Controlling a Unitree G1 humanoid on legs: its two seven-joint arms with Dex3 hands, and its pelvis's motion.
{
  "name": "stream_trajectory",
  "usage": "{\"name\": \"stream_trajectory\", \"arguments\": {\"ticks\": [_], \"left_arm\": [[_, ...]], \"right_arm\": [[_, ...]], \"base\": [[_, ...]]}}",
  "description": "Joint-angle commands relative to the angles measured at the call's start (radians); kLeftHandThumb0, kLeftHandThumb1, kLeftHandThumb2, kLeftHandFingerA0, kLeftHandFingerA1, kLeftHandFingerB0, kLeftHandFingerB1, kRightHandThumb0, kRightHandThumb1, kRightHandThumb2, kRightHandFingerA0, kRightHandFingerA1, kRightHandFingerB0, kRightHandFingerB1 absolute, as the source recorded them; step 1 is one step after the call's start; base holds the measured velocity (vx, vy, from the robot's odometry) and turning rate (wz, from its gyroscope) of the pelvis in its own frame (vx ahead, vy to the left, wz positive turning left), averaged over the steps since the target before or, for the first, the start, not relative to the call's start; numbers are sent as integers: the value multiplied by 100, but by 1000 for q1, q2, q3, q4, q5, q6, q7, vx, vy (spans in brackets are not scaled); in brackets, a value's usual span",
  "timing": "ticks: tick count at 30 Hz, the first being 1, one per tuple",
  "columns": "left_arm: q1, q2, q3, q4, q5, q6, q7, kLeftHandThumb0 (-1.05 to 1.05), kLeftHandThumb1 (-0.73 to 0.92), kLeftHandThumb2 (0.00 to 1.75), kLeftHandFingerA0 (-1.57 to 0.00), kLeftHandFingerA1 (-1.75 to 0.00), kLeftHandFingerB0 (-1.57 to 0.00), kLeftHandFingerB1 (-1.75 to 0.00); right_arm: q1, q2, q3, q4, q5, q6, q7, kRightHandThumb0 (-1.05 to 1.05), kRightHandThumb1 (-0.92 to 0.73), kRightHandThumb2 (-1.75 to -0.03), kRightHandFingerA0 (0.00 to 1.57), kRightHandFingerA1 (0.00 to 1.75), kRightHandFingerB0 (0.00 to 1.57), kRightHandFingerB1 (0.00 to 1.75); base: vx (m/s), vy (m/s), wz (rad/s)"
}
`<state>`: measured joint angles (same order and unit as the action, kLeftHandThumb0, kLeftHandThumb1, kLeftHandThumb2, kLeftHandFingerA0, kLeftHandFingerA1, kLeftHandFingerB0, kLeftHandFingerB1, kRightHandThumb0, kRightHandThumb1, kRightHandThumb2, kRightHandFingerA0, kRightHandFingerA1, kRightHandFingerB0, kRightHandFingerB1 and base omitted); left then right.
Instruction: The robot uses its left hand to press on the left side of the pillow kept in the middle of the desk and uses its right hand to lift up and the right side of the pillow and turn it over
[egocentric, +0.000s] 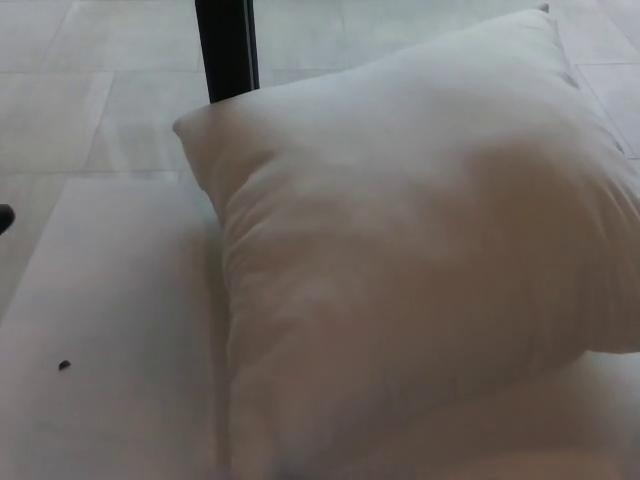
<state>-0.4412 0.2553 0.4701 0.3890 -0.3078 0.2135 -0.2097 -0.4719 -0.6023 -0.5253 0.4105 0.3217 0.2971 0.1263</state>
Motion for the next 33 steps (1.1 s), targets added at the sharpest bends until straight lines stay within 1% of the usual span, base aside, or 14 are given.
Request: {"name": "stream_trajectory", "arguments": {"ticks": [1,2,3,4,5,6,7,8,20,21,25,26,29,33], "left_arm": [[135,-194,-153,-363,-92,369,141,-77,67,100,-22,-60,-8,-43],[141,-203,-163,-368,-89,384,140,-77,87,66,-24,-57,-11,-30],[145,-209,-172,-370,-101,414,134,-76,67,110,-5,-54,0,-26],[150,-211,-193,-374,-123,471,109,-78,67,111,0,-53,-1,-21],[151,-208,-210,-376,-124,500,93,-82,90,71,-3,-47,0,-7],[145,-207,-231,-375,-116,529,90,-93,70,108,-10,-51,0,-4],[136,-207,-255,-374,-102,561,90,-93,70,108,-10,-51,0,-4],[134,-202,-270,-377,-92,574,86,-105,78,118,-2,-33,0,0],[101,-315,-435,-347,-27,637,124,-105,81,122,0,-29,0,-9],[99,-328,-436,-339,-28,645,130,-99,91,76,0,0,0,0],[108,-360,-452,-320,-17,647,148,-105,91,74,0,-3,0,0],[115,-393,-454,-290,-19,642,159,-102,72,105,0,-34,0,0],[126,-415,-464,-287,-17,640,171,-101,72,107,0,-29,0,0],[117,-447,-483,-259,-9,651,190,-105,74,108,-2,-53,0,0]], "right_arm": [[-29,106,237,-140,-25,214,47,-93,-85,-66,29,40,19,28],[-35,104,254,-136,-39,220,43,-93,-86,-67,28,39,20,29],[-41,102,276,-130,-60,220,41,-93,-88,-67,28,38,19,29],[-50,102,307,-117,-85,215,42,-92,-89,-68,26,39,19,28],[-55,109,314,-110,-87,218,34,-93,-88,-67,28,39,20,28],[-61,116,323,-101,-91,218,28,-93,-89,-68,28,42,19,28],[-68,123,333,-91,-95,214,26,-93,-89,-68,28,42,19,28],[-68,124,337,-86,-97,212,23,-94,-90,-68,30,43,20,28],[-51,215,438,-71,-129,218,-15,-97,-92,-70,33,46,20,28],[-56,222,446,-75,-130,231,-21,-98,-92,-71,34,47,21,29],[-65,239,476,-89,-130,242,-11,-97,-92,-71,32,46,20,29],[-83,251,500,-89,-132,236,8,-98,-92,-72,34,47,20,30],[-94,253,533,-96,-150,212,28,-97,-92,-75,31,47,18,30],[-147,263,565,-93,-157,239,36,-103,-92,-71,31,43,20,29]], "base": [[0,0,0],[0,0,0],[0,0,0],[0,0,0],[0,0,0],[0,0,0],[0,0,0],[0,0,0],[0,0,0],[0,0,0],[0,0,0],[0,0,0],[0,0,0],[0,0,0]]}}
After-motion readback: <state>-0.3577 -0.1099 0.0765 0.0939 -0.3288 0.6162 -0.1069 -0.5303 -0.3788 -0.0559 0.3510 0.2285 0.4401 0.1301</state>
